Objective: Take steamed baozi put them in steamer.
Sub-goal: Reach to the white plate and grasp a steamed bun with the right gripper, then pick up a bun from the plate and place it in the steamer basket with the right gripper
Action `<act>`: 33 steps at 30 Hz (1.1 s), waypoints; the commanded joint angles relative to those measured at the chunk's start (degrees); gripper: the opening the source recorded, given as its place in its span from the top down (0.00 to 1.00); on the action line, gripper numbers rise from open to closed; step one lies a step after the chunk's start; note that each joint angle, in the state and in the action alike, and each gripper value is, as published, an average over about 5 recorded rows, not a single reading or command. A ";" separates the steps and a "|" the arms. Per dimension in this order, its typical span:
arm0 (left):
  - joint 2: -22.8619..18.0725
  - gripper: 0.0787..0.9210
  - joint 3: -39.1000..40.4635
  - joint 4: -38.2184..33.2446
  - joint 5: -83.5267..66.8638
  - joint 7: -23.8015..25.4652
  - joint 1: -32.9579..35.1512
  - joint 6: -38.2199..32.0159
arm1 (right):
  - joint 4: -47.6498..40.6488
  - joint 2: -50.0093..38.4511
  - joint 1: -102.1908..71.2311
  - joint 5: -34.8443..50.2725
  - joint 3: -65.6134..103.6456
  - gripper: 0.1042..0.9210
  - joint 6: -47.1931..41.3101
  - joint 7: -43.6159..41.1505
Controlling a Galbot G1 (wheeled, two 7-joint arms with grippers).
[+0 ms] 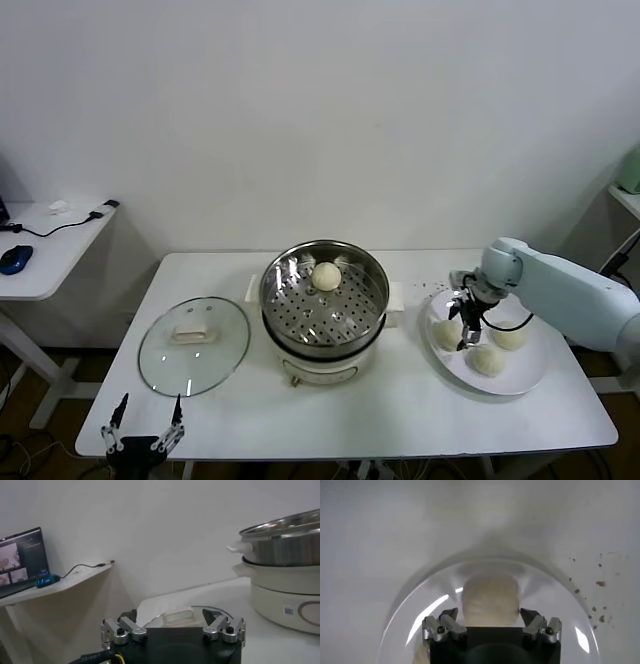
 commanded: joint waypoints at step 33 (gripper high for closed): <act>0.18 0.12 1.29 -1.56 1.51 -0.01 1.15 -0.47 | 0.87 4.83 36.24 26.12 -22.89 0.39 -0.19 -2.75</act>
